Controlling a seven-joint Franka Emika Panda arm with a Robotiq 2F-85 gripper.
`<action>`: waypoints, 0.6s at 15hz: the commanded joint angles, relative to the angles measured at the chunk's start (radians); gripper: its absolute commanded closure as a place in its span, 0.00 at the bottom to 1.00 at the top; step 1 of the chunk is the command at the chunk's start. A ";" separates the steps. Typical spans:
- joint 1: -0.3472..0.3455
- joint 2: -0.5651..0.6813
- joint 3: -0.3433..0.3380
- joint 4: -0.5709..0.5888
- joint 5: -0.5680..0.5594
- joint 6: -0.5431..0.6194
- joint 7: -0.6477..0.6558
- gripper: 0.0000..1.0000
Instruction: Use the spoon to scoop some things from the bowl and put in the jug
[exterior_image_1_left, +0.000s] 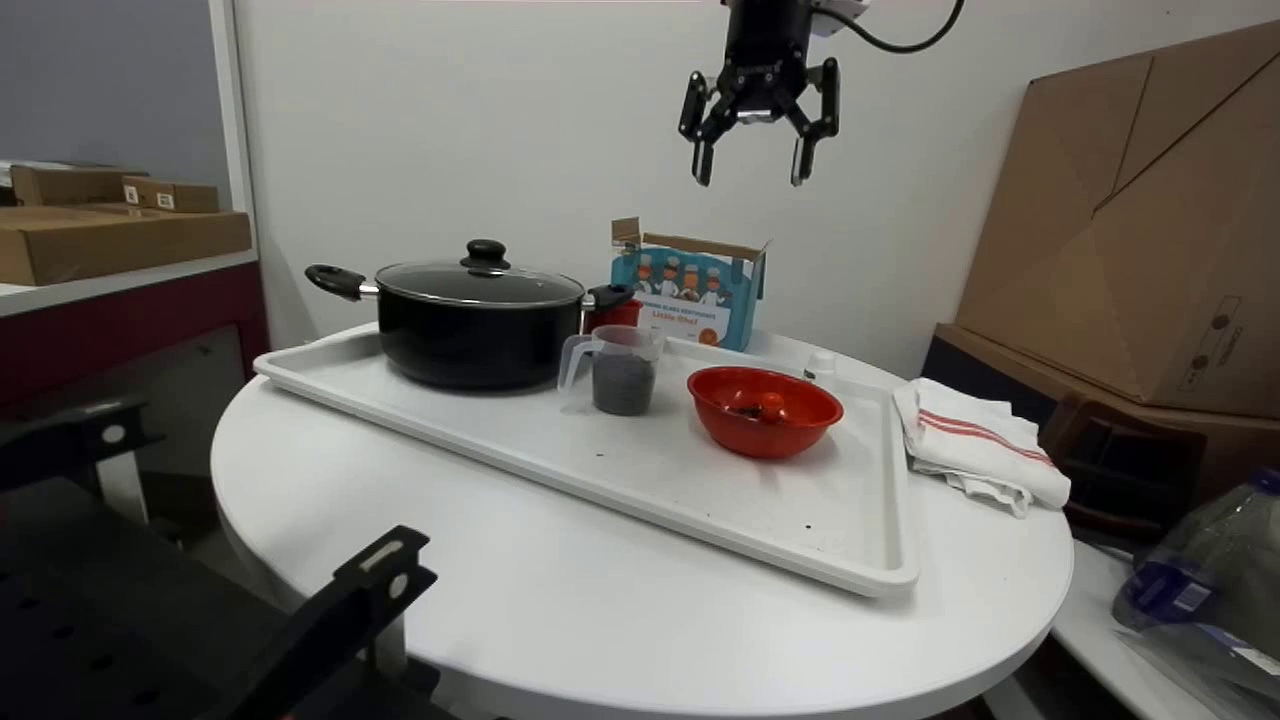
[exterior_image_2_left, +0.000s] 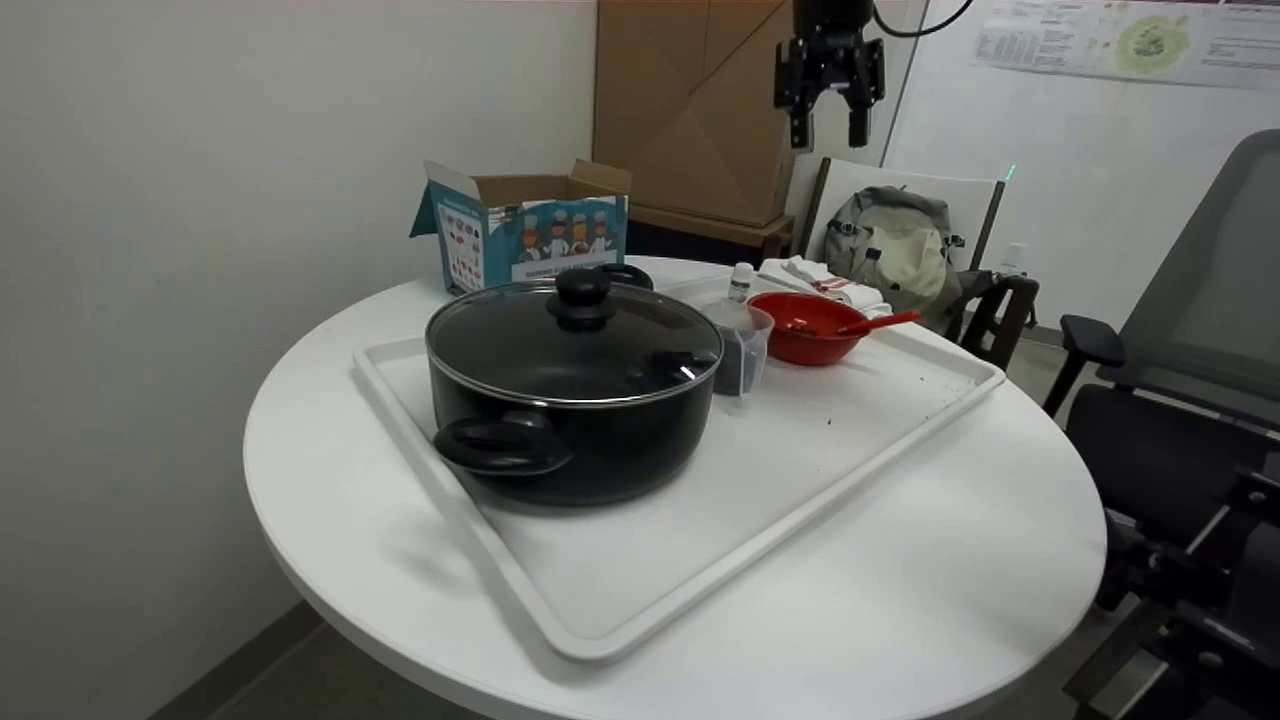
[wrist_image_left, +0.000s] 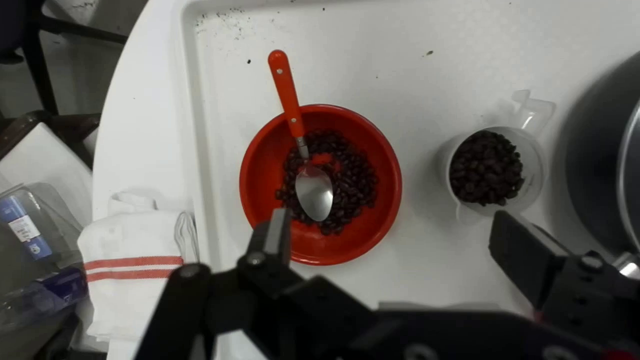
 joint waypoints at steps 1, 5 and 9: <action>0.008 -0.213 0.007 -0.242 0.062 0.075 -0.022 0.00; 0.021 -0.407 0.008 -0.439 0.106 0.090 -0.033 0.00; 0.032 -0.428 -0.001 -0.444 0.089 0.041 -0.009 0.00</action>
